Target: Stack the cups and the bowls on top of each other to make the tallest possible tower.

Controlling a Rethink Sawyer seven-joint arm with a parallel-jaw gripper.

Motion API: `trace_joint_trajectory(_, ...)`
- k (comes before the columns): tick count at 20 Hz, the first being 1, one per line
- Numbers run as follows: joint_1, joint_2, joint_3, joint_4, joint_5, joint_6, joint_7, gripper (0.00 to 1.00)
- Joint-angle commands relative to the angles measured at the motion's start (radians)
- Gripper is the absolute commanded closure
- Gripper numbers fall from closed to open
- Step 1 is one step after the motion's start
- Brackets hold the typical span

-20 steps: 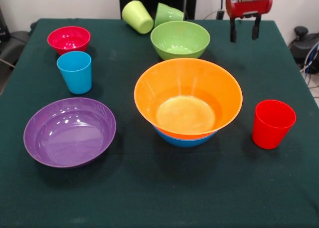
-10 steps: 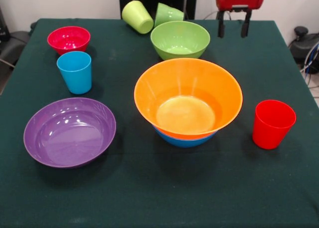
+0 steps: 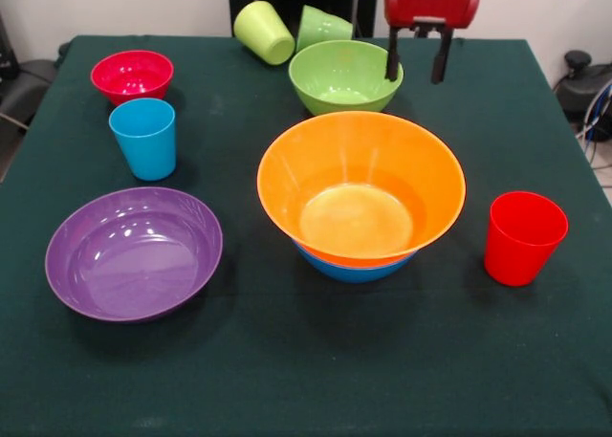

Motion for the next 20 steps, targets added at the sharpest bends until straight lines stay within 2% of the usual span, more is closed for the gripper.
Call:
trace_joint_trajectory(1, -0.023, 0.092, 0.010, -0.158, -0.011, 0.099, 0.022, 0.00)
trace_joint_trajectory(8, -0.045, 0.164, 0.041, -0.252, -0.022, 0.100, -0.009, 0.00)
trace_joint_trajectory(16, -0.088, 0.241, 0.083, -0.382, 0.014, 0.216, -0.037, 0.00)
trace_joint_trajectory(20, -0.113, 0.235, 0.116, -0.384, 0.014, 0.253, -0.050, 0.00)
